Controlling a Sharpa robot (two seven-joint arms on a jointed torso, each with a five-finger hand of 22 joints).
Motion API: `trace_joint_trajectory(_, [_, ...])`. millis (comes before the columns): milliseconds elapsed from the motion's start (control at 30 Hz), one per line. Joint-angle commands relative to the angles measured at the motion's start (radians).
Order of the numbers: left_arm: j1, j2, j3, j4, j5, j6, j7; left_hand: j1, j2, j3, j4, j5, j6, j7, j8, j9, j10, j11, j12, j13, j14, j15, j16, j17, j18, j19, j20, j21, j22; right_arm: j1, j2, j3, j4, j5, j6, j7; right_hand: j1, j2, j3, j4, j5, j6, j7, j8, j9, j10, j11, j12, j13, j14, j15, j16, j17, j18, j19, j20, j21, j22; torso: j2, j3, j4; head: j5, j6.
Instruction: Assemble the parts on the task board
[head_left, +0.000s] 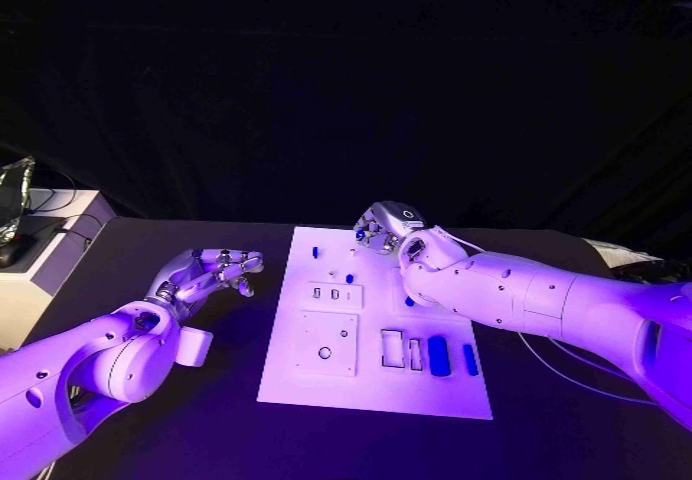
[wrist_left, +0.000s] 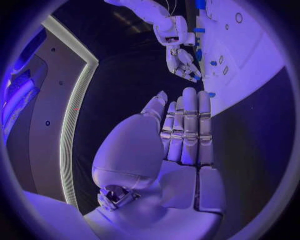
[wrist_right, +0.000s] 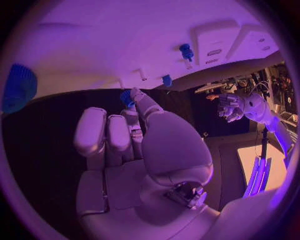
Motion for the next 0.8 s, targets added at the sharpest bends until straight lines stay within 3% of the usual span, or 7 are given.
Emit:
trace_joint_trajectory(33, [0.001,-0.001,0.001,0.005,0.0,0.012,0.007,-0.001,-0.002,0.004,0.0,0.0,-0.005,-0.001,-0.003,0.0,-0.007,0.002,0.002,0.001,-0.007,0.0,0.0,-0.001,0.015,-0.004,0.001,0.006,-0.001,0.001,0.007,0.001,-0.01,-0.023,-0.011,0.011,0.0,0.0,0.001,-0.008,0.011,0.009,0.015,0.006,0.001,0.002,0.001,-0.006,0.002,0.005,-0.005,0.004,0.0,-0.01,0.062,-0.006,0.005,0.141,0.002,-0.0011,0.0013,0.004,0.007])
trace_joint_trajectory(800, [0.001,-0.002,0.001,0.01,-0.001,0.01,0.006,-0.003,-0.003,0.007,-0.002,0.0,-0.005,-0.001,-0.003,0.0,-0.007,0.002,0.002,0.001,-0.007,0.0,0.001,-0.002,0.015,-0.005,0.001,0.008,-0.002,0.007,0.036,0.001,-0.045,-0.017,0.031,0.017,-0.002,-0.001,0.001,-0.01,0.01,0.008,0.015,0.006,0.001,0.003,0.001,-0.008,0.003,0.005,-0.005,0.005,0.003,-0.01,0.062,-0.006,0.008,0.141,0.002,-0.0006,0.0014,0.008,0.001])
